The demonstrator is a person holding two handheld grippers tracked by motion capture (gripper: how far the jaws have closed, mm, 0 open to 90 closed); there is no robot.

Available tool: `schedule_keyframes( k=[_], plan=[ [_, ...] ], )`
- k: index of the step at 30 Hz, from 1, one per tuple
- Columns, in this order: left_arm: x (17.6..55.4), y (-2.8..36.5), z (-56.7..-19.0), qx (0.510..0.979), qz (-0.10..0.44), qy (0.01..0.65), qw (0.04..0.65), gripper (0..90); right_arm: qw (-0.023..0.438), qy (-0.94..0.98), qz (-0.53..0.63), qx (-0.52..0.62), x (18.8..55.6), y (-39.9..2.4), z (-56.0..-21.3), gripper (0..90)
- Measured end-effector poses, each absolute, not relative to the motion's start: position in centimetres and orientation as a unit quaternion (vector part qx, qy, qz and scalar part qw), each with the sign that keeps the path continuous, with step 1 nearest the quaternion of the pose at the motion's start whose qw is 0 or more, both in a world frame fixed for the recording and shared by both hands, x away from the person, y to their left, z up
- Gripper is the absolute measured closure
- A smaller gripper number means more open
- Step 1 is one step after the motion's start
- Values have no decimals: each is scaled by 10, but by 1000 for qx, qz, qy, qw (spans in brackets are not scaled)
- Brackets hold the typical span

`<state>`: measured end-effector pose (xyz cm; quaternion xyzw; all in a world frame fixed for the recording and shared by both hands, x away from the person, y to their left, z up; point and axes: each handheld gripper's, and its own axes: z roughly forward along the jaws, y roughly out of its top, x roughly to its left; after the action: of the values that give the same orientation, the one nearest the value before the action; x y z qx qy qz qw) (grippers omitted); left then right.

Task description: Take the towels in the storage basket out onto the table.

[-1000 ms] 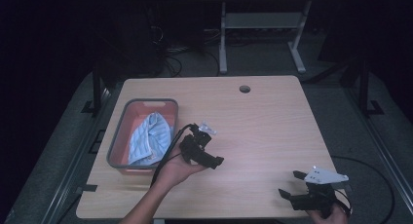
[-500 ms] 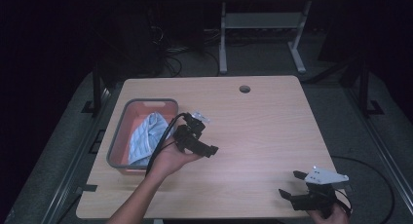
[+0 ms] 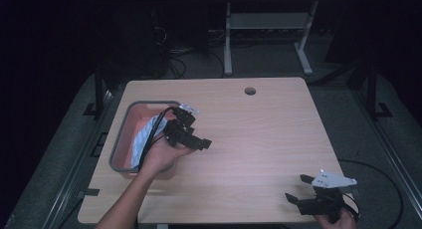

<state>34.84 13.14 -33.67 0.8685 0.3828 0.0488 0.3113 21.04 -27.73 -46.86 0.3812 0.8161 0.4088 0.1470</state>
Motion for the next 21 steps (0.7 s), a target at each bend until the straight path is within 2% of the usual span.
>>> schedule_keyframes(
  k=[17,21],
  plan=[
    [355,156,-327,854,49,412,313,210,138,812,413,389,210,-280,-469,144],
    [356,164,-326,850,47,418,315,235,142,811,414,387,210,-280,-469,144]
  ],
)
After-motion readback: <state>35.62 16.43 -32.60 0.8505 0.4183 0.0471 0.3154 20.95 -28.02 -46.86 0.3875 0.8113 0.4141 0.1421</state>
